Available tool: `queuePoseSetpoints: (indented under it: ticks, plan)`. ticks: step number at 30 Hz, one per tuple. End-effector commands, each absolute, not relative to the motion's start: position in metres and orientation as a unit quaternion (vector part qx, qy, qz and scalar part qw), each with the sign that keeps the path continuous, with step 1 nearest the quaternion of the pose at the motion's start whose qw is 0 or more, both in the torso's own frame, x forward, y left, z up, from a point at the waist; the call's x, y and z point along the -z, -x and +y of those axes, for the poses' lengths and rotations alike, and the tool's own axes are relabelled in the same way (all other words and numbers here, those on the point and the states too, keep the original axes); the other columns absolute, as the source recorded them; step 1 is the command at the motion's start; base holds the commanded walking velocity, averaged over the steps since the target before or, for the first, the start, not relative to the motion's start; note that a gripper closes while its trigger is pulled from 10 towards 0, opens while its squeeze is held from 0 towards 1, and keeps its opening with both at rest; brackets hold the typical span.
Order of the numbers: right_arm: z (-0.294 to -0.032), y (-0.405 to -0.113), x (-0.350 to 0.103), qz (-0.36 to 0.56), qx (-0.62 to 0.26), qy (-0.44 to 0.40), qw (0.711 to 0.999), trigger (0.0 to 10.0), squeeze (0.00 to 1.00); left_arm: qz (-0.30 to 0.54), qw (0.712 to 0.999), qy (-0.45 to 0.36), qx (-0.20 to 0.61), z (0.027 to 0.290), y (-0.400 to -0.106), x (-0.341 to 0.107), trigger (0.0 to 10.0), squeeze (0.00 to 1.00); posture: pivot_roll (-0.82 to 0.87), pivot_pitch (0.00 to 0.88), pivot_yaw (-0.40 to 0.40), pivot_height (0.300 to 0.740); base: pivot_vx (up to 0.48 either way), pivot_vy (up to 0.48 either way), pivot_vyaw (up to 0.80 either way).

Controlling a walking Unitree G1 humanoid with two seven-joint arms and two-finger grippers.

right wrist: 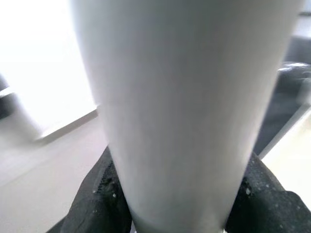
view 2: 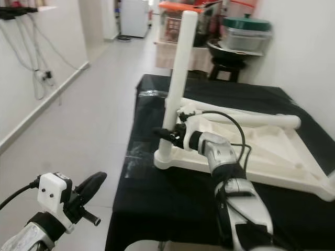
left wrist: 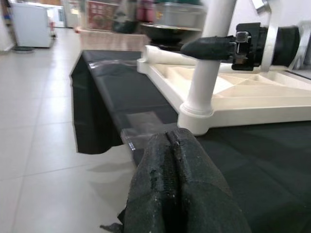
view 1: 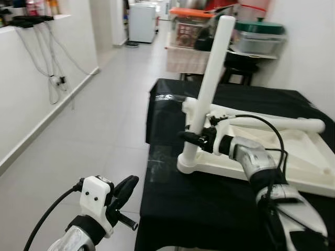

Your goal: Building children table

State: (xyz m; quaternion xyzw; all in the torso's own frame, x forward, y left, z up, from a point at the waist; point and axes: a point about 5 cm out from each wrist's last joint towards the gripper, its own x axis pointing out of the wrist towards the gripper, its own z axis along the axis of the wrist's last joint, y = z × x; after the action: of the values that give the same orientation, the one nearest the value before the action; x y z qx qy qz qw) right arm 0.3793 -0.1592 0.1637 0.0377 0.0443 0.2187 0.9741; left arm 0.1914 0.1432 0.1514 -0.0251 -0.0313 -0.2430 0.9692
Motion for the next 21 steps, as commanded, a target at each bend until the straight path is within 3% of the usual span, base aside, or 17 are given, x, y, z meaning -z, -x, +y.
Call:
queuePoseSetpoints:
  ticks: [1, 2, 4, 7, 16, 17, 21]
  plan:
    - [-0.193, -0.371, -0.161, 0.041, -0.021, -0.057, 0.997, 0.0, 0.00, -0.037, 0.968, 0.026, 0.247, 0.142, -0.190, -0.155, 10.0, 0.00, 0.00, 0.004, -0.107, 0.740, 0.000, 0.000, 0.00]
    - [-0.193, -0.371, -0.161, 0.041, -0.021, -0.057, 0.997, 0.0, 0.00, -0.037, 0.968, 0.026, 0.247, 0.142, -0.190, -0.155, 10.0, 0.00, 0.00, 0.004, -0.107, 0.740, 0.000, 0.000, 0.00]
    - [-0.155, -0.334, -0.146, 0.031, -0.013, -0.022, 0.999, 0.0, 0.00, -0.037, 0.968, 0.027, 0.247, 0.143, -0.191, -0.156, 10.0, 0.00, -0.01, 0.006, -0.083, 0.740, 0.000, 0.000, 0.00]
    - [-0.135, -0.329, -0.147, 0.013, -0.060, 0.005, 0.998, 0.0, 0.00, -0.036, 0.968, 0.027, 0.247, 0.143, -0.192, -0.155, 10.0, 0.00, -0.01, 0.000, -0.085, 0.740, 0.000, 0.000, 0.00]
    - [-0.134, -0.332, -0.146, 0.026, -0.043, -0.001, 0.999, 0.0, 0.00, -0.038, 0.969, 0.025, 0.245, 0.143, -0.194, -0.155, 10.0, 0.00, 0.00, 0.000, -0.095, 0.740, 0.000, 0.000, 0.00]
    - [-0.131, -0.328, -0.147, 0.040, -0.049, -0.004, 0.998, 10.0, 0.00, -0.037, 0.968, 0.025, 0.245, 0.144, -0.195, -0.155, 10.0, 0.00, 0.01, 0.000, -0.090, 0.740, 0.000, 0.000, 0.00]
    - [-0.130, -0.327, -0.148, 0.043, -0.058, -0.003, 0.997, 10.0, 0.00, -0.037, 0.968, 0.025, 0.246, 0.144, -0.195, -0.155, 10.0, 0.00, 0.01, 0.000, -0.090, 0.740, 0.000, 0.000, 0.00]
